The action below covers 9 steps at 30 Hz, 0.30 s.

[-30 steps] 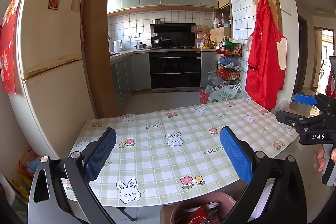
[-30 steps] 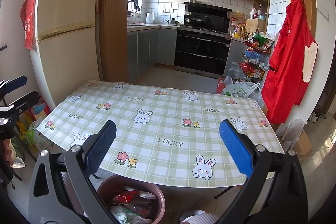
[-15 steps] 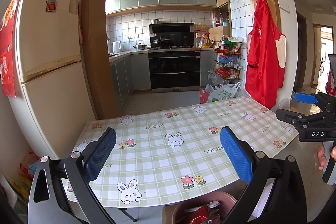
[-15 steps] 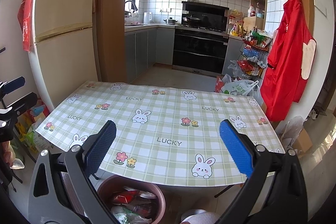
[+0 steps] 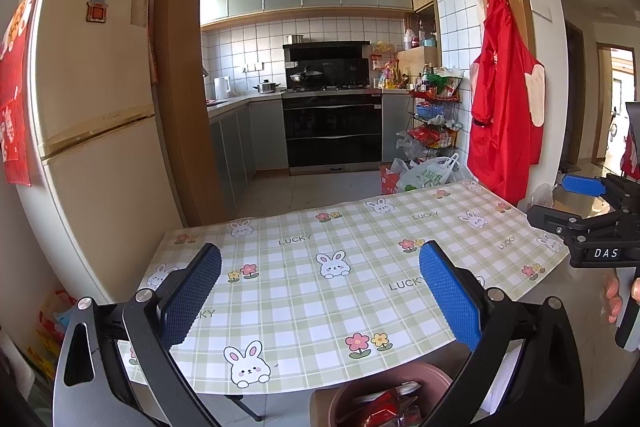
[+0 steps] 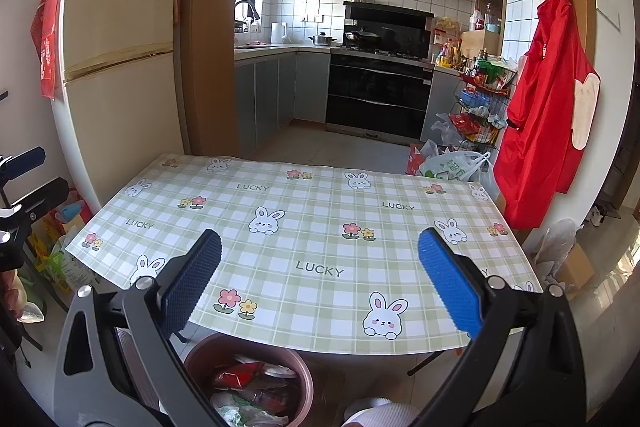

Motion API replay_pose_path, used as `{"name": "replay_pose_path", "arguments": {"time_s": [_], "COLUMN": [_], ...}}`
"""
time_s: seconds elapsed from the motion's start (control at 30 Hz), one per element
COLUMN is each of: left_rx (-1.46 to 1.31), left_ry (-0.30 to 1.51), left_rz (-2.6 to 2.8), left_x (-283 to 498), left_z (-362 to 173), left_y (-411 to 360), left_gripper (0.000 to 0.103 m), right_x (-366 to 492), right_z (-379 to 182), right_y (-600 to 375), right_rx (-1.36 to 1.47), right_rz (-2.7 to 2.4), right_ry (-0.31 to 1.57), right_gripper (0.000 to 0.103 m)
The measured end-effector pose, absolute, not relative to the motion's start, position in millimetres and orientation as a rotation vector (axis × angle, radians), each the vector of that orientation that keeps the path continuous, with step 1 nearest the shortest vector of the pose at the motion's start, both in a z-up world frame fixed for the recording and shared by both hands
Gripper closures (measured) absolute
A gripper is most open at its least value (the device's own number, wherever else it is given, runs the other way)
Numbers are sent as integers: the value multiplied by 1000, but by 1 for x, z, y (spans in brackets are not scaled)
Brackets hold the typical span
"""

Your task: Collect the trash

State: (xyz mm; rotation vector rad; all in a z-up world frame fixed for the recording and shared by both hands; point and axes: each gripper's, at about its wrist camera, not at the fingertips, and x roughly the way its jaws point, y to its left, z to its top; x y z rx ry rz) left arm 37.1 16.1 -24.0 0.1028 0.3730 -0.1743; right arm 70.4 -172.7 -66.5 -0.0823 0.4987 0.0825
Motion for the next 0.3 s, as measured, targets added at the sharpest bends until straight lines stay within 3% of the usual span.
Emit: {"name": "replay_pose_path", "arguments": {"time_s": [0.3], "left_rx": [105], "left_ry": [379], "left_rz": [-173], "left_x": [38], "left_z": [-23], "left_y": [14], "left_gripper": [6], "right_x": [71], "right_z": [-67], "right_y": [-173], "right_rx": [-84], "right_rz": [80], "right_ry": [499], "right_gripper": [6]}}
